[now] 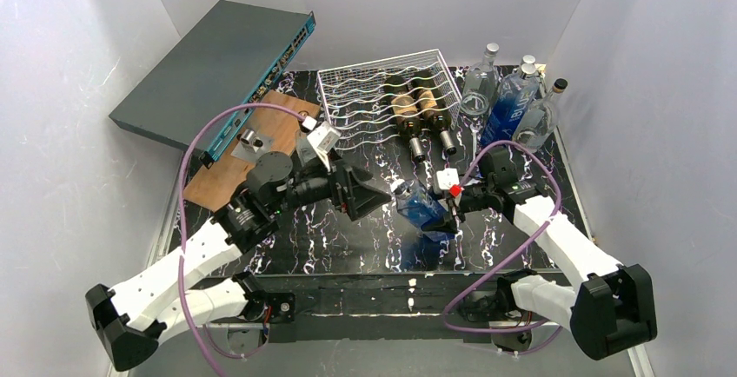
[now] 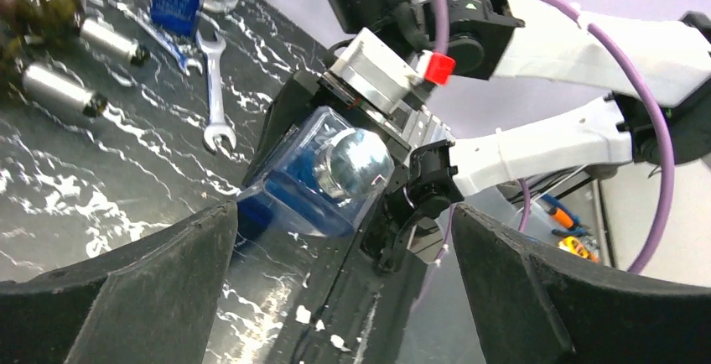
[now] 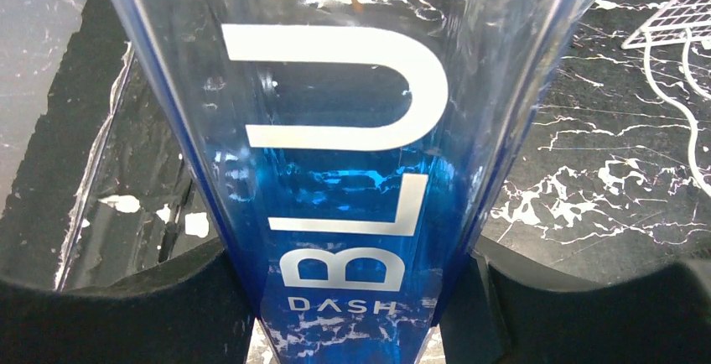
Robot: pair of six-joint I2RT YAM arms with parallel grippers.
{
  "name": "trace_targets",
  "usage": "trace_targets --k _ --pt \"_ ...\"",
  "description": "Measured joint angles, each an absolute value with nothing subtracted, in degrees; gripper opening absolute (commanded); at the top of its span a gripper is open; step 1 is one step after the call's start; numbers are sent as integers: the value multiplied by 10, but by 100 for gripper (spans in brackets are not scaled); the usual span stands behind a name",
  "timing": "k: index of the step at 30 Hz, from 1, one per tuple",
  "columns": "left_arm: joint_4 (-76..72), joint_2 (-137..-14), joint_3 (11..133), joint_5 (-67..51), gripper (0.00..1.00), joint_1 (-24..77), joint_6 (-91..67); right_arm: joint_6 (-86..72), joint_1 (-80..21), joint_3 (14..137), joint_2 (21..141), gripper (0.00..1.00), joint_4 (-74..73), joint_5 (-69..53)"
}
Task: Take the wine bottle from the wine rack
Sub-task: Place the wine bottle at the center of the board.
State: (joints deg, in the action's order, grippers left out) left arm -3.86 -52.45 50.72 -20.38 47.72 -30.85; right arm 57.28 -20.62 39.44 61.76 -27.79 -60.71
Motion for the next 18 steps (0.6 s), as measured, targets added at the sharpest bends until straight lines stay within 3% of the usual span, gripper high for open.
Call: trace_targets --k 9,18 --pt "-103 -468 462 -253 98 477 -158 503 -176 393 617 1 -235 -646" --pt "-133 -535 450 -255 98 514 -33 454 -163 383 617 1 -201 -679"
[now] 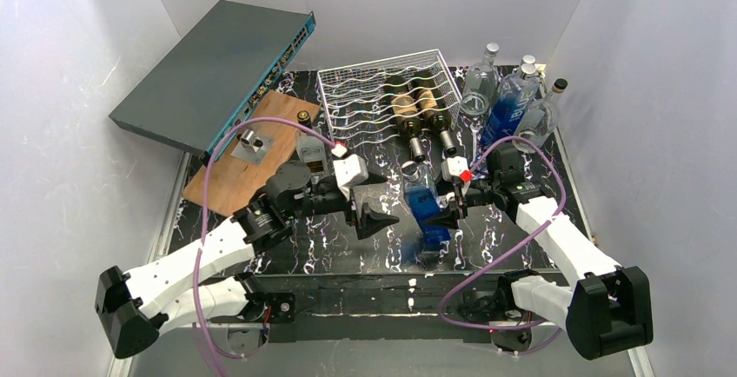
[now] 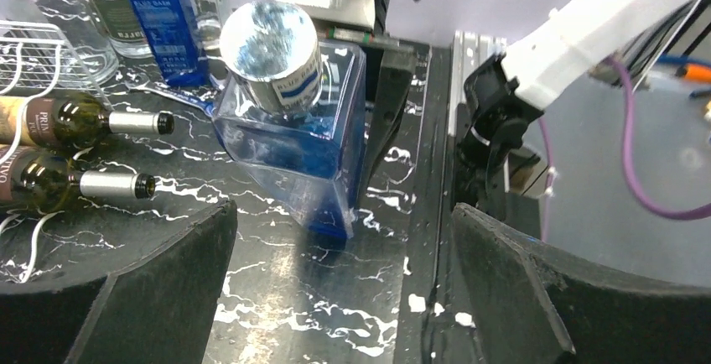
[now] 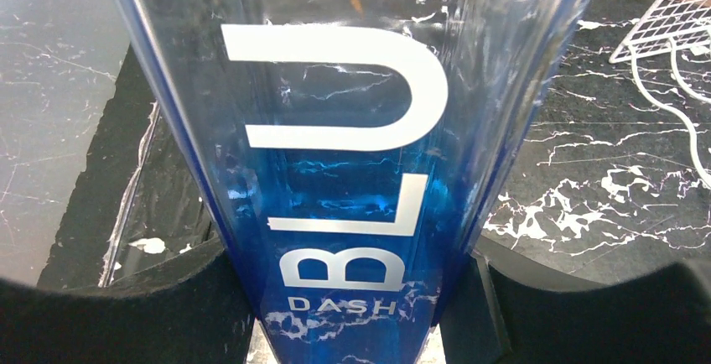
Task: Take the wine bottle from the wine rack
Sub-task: Place the wine bottle at the center of the board.
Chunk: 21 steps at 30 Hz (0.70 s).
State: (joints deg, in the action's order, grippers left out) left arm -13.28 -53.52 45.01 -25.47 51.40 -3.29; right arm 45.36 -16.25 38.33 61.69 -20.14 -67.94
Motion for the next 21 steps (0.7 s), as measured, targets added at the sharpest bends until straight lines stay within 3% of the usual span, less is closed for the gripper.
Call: trace_targets --k 9,21 --pt "-140 -622 467 -275 98 520 73 449 -161 376 617 1 -191 -697" --pt "-247 -700 472 -292 98 520 59 449 -161 376 617 1 -191 -710"
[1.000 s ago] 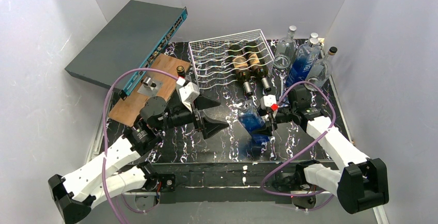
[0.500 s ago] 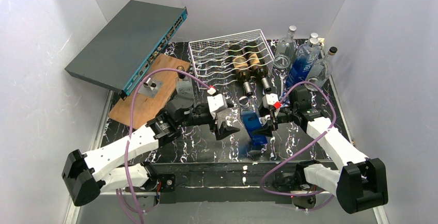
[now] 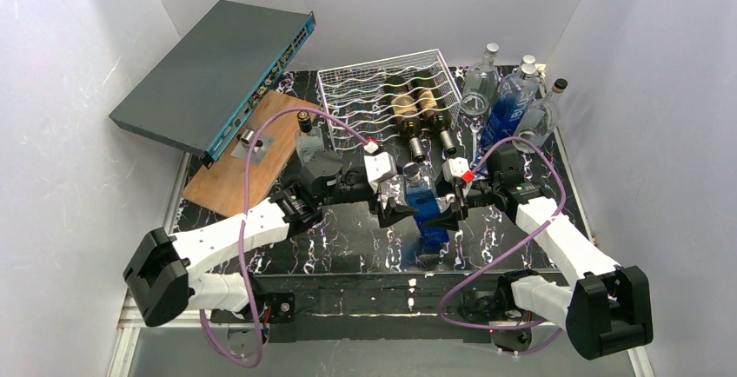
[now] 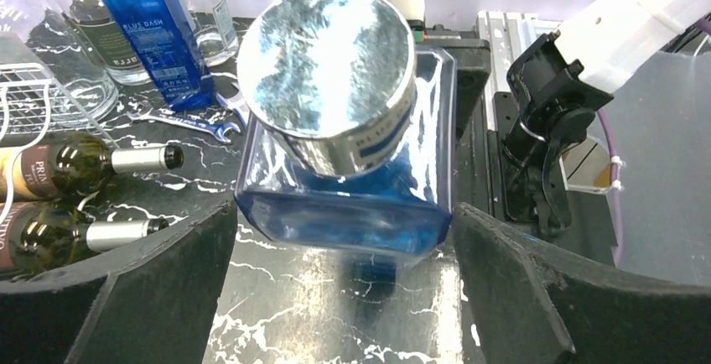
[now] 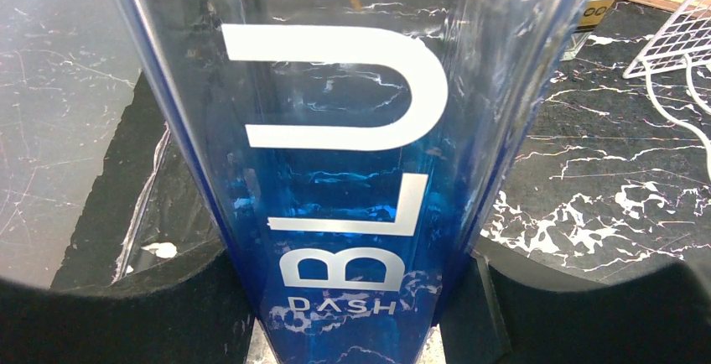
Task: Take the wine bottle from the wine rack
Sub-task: Place the wine bottle at the center of the board.
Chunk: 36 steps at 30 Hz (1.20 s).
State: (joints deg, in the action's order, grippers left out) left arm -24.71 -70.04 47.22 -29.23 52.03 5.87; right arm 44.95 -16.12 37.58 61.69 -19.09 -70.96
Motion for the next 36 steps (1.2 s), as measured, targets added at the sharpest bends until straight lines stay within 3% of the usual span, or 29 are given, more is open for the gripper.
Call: trace_targets --k 14,27,28,30,31,32,33,36 --pt "-377 -767 472 -333 93 520 -15 450 -161 376 616 1 -191 -720" --pt "-402 -792 481 -363 72 520 -48 450 -157 369 615 1 -188 -722" --pt "-402 -794 483 -364 68 520 -50 450 -157 368 615 1 -188 -722" --pt "-403 -798 487 -366 46 520 -53 450 -157 366 615 1 -188 -722" --pt "-403 -800 489 -368 18 520 -56 450 -157 366 615 2 -187 -722" --pt "-403 -802 492 -371 5 520 -51 446 -157 366 615 3 -187 -722" --pt "-402 -805 495 -373 0 520 -55 446 -156 366 615 5 -187 -723" --pt "-406 -812 499 -380 0 519 -56 445 -153 366 615 24 -187 -722"
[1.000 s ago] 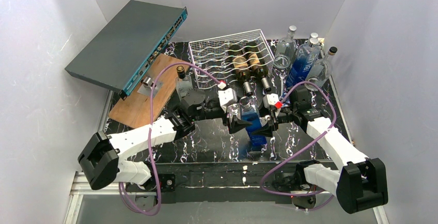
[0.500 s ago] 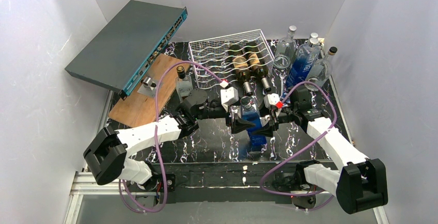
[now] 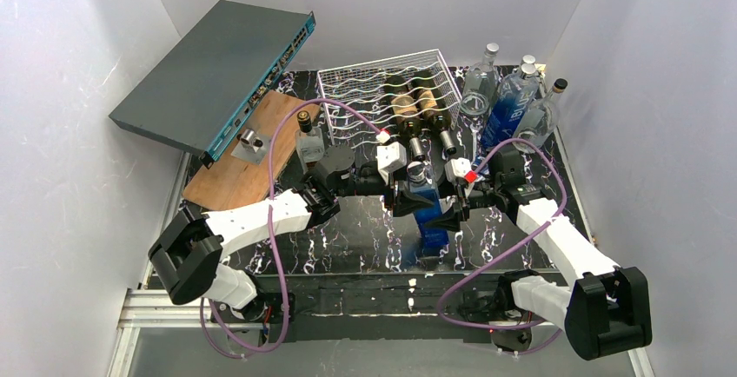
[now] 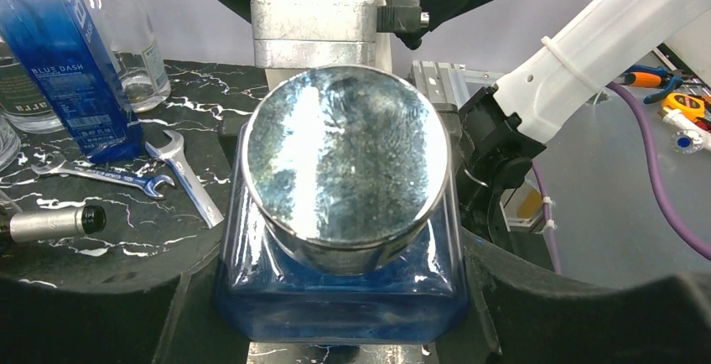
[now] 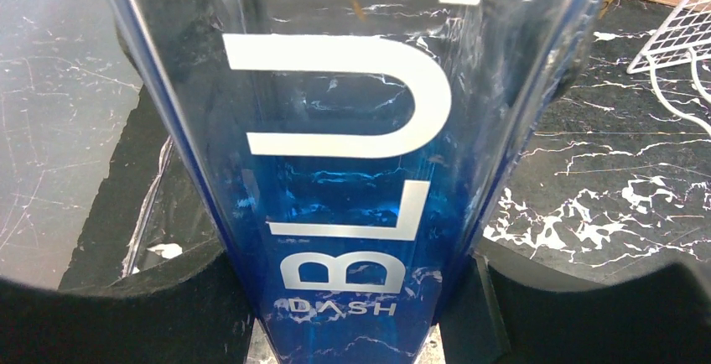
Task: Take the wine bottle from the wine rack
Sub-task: Place the wine bottle at the center of the board.
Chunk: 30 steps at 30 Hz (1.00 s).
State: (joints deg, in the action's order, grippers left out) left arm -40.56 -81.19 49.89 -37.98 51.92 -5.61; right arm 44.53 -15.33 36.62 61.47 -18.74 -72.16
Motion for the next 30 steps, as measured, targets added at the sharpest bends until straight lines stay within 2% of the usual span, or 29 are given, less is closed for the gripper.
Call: trace_targets --k 3,6,9,21,30 --pt "-406 -812 500 -380 0 519 -56 445 -151 366 615 48 -187 -722" --pt "-405 -812 500 -380 0 519 -56 447 -150 366 614 77 -189 -722" --pt "-397 -812 500 -374 0 519 -56 457 -150 366 613 96 -192 -732" --pt "-341 -798 492 -335 0 520 -51 496 -142 366 596 98 -199 -747" --pt "-225 -693 472 -251 0 519 4 524 -109 369 595 98 -235 -769"
